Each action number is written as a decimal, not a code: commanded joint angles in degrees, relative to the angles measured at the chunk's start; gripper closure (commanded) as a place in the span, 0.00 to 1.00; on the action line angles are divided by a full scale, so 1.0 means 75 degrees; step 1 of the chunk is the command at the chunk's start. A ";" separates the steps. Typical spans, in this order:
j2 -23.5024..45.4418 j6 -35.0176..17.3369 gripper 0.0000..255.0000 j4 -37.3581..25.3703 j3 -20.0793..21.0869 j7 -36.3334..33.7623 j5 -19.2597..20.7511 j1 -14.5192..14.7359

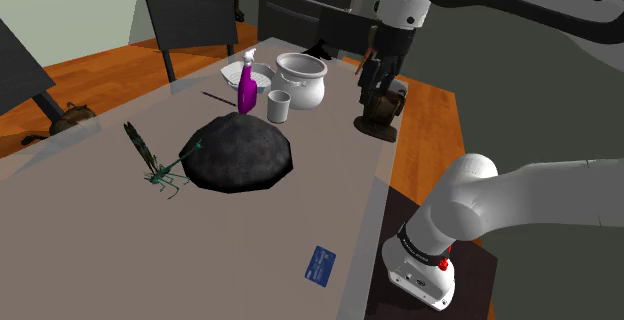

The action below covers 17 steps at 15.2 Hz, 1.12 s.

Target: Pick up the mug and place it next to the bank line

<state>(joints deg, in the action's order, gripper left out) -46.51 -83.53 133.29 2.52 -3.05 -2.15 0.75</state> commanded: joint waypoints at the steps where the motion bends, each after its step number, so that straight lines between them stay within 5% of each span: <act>1: 0.0000 0.0000 0.00 0.0000 0.0000 0.0000 0.0000 0.0000; 17: 0.4185 -0.3003 0.00 -0.1205 -0.0237 0.0653 0.0504 -0.0166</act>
<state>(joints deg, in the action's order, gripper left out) -17.73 -104.86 125.72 0.85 1.53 1.43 -0.41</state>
